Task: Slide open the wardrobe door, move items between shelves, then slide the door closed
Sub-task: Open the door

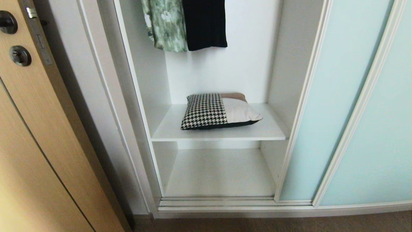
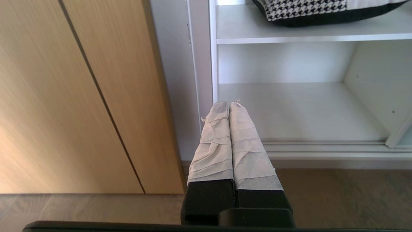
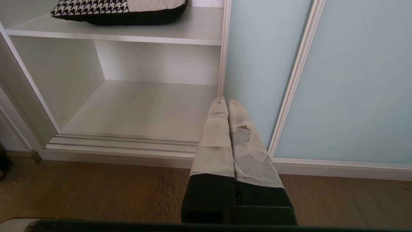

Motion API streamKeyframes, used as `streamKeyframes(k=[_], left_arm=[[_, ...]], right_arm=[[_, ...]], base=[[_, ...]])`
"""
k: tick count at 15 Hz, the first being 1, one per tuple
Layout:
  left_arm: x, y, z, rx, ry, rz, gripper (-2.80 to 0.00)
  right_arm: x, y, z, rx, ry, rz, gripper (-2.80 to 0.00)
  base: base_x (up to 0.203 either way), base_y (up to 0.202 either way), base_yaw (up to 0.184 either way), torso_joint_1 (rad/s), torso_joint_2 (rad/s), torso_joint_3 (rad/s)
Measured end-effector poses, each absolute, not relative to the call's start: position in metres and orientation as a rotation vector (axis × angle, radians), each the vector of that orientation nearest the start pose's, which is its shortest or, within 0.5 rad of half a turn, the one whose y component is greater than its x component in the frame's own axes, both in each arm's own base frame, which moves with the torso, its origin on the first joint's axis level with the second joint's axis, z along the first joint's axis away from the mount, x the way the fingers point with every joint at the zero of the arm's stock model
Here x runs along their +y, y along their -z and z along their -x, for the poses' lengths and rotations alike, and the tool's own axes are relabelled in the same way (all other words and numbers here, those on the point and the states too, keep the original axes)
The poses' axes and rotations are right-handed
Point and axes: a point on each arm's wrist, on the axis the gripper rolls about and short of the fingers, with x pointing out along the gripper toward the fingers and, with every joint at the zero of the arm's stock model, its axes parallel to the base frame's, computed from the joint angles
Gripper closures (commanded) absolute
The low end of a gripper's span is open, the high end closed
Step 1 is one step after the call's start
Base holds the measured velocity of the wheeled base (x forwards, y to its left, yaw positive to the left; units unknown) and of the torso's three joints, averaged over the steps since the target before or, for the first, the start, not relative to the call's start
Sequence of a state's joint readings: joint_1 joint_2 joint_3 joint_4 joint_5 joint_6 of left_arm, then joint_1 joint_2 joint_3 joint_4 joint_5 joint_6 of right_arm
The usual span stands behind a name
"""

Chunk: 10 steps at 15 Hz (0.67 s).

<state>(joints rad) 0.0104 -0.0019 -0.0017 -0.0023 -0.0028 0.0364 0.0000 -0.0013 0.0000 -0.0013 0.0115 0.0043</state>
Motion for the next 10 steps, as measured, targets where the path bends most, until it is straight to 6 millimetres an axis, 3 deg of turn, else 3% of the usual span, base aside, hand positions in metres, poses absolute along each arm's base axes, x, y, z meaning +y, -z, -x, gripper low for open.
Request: streamKeyframes(k=[10], left_arm=[[-0.0002, -0.0759, 0.0229, -0.006, -0.014, 0.003, 0.00]], right_arm=[[0.0003, -0.0756, 0.0229, -0.003, -0.012, -0.004, 0.00]], base=[[0.000, 0.000, 0.000, 0.000, 0.00, 0.000]])
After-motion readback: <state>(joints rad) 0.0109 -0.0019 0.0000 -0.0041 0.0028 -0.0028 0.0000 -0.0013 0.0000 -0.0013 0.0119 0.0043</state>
